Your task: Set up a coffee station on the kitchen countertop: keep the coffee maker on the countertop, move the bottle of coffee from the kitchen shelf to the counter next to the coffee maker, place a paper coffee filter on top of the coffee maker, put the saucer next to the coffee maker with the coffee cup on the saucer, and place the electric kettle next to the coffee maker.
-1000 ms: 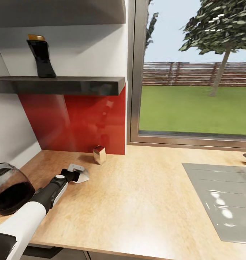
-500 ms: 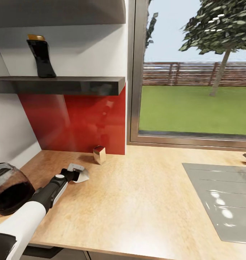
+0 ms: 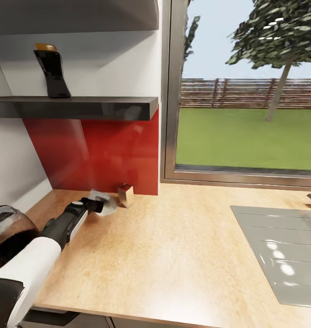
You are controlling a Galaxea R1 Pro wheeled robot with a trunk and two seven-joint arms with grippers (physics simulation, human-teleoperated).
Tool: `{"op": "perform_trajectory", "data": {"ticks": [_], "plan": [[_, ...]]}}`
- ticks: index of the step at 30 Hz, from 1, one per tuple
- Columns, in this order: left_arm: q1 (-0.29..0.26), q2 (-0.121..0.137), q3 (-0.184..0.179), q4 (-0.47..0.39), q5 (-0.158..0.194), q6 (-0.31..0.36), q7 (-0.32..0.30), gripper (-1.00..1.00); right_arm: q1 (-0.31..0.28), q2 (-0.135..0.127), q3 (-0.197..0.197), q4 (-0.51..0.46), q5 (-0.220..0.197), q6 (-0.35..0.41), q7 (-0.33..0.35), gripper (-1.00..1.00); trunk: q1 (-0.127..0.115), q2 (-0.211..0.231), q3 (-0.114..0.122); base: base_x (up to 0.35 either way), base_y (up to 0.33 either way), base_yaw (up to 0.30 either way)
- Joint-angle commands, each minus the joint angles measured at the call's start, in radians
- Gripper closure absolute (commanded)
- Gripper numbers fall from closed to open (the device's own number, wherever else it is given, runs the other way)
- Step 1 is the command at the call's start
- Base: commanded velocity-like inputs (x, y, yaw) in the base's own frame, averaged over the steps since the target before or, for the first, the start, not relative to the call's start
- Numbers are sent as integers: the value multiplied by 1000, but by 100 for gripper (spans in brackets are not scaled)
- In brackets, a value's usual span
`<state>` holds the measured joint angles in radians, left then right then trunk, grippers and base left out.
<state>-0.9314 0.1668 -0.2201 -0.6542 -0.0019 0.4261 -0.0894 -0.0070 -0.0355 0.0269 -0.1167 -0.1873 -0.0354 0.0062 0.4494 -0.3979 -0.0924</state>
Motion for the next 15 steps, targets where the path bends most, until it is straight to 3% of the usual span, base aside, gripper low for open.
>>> {"op": "perform_trajectory", "data": {"ticks": [1, 7, 15], "plan": [[-12, 2, -4, -5, -6, 19, -22, 100, -1, 0, 2, 0, -10, -4, 1, -100, 1, -2, -2, 0, 0, 0], [-52, 2, -9, -10, -12, 55, -75, 100, -1, 0, -3, -4, -14, -4, -3, -100, 1, -2, -2, 0, 0, 0], [-53, 0, -8, -31, -9, 59, -79, 100, -1, -1, -4, -4, -14, -5, -5, -100, 1, -2, -2, 0, 0, 0]]}}
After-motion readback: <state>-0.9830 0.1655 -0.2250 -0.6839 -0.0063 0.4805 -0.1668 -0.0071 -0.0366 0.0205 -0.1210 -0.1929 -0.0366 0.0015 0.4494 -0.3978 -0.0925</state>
